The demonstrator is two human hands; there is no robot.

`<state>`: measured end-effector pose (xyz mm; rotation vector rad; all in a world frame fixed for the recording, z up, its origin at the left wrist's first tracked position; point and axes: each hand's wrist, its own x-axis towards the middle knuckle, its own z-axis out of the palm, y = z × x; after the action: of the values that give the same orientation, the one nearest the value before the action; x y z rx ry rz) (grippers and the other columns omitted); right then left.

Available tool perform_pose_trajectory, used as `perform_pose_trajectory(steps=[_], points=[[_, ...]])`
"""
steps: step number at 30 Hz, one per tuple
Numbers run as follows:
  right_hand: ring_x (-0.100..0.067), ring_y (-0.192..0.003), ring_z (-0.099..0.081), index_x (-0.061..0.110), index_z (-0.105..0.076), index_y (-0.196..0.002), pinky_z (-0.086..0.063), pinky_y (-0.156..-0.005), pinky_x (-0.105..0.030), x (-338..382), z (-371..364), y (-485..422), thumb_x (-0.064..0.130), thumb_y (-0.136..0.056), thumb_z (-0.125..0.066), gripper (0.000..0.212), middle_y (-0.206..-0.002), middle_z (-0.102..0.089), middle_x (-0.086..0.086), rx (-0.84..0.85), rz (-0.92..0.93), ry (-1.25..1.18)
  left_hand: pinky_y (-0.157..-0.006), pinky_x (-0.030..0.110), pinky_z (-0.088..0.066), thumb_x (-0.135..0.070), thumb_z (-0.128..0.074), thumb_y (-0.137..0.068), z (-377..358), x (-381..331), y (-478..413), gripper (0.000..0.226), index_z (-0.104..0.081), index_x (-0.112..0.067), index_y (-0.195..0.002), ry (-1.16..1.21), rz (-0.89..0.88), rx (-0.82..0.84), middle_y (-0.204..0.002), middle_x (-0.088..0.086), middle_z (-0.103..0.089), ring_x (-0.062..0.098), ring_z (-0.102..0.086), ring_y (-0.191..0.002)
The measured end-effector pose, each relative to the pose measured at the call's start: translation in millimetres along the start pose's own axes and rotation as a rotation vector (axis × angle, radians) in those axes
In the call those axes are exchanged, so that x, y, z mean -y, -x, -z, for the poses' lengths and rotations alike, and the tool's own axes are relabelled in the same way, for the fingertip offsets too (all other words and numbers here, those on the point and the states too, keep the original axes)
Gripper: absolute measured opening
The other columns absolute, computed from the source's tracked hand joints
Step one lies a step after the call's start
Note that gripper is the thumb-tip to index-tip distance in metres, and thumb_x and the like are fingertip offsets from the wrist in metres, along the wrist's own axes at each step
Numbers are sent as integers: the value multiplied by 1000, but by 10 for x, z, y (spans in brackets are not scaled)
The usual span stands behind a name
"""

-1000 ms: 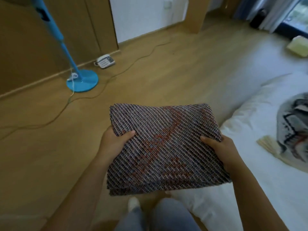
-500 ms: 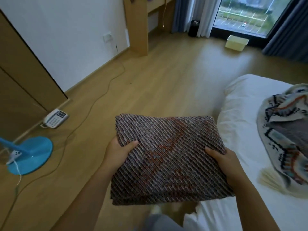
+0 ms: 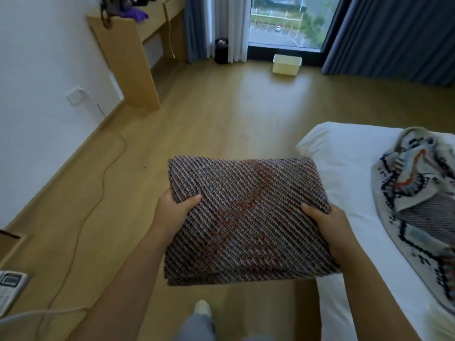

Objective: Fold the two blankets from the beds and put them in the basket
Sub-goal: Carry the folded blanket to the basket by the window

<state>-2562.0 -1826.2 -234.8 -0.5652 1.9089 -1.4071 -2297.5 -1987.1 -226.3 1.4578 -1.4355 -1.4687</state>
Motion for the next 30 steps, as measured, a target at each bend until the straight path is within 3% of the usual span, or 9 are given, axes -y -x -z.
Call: perform_pose_trajectory(steps=[8, 13, 15, 18, 21, 25, 30], points=[[-9, -79, -62, 23, -60, -99, -47, -69, -26, 413, -144, -1319, 24, -82, -68, 18, -85, -63, 13, -213, -56, -68, -80, 31, -50, -20, -72, -79, -684, -731, -1861, 44, -55, -16, -119, -57, -30, 236, -104, -2, -63, 17, -62, -90], [-11, -84, -65, 31, -63, -89, -49, -69, -26, 674, 61, -2414, 25, -82, -69, 11, -89, -67, 13, -243, -81, -110, -80, 35, -51, -24, -73, -78, -1478, -1098, -2926, 43, -54, -21, -116, -60, -17, 278, -98, -8, -62, 17, -62, -88], [-15, -89, -65, 27, -65, -96, -51, -77, -32, 807, 172, -2851, 26, -81, -69, 16, -94, -68, 9, -253, -92, -106, -78, 33, -50, -24, -73, -78, -1794, -1254, -3262, 40, -53, -24, -113, -46, -10, 289, -94, -12, -61, 15, -62, -87], [-19, -94, -65, 19, -64, -111, -51, -86, -38, 1042, 334, -3547, 29, -81, -69, 32, -104, -68, 2, -254, -108, -83, -82, 36, -51, -23, -72, -79, -2235, -1496, -3806, 46, -53, -20, -120, -40, 18, 303, -102, -4, -62, 18, -62, -90], [-18, -90, -65, 19, -65, -105, -52, -77, -32, 1263, 408, -4193, 26, -81, -69, 25, -101, -69, 0, -267, -119, -80, -81, 35, -50, -23, -72, -79, -2604, -1737, -4324, 50, -51, -17, -123, -42, 37, 289, -99, -3, -60, 18, -60, -86], [-21, -91, -66, 17, -65, -107, -52, -80, -35, 1520, 463, -5071, 26, -81, -69, 28, -100, -70, 0, -282, -143, -86, -80, 33, -49, -25, -72, -79, -3079, -2043, -5062, 49, -52, -16, -123, -57, 21, 299, -99, -4, -59, 16, -59, -85], [-17, -87, -66, 23, -65, -96, -50, -70, -28, 1821, 442, -6222, 26, -79, -70, 17, -94, -70, 6, -332, -139, -96, -82, 35, -50, -26, -72, -79, -3640, -2427, -6218, 46, -52, -19, -119, -50, 13, 348, -99, -4, -60, 17, -61, -87]])
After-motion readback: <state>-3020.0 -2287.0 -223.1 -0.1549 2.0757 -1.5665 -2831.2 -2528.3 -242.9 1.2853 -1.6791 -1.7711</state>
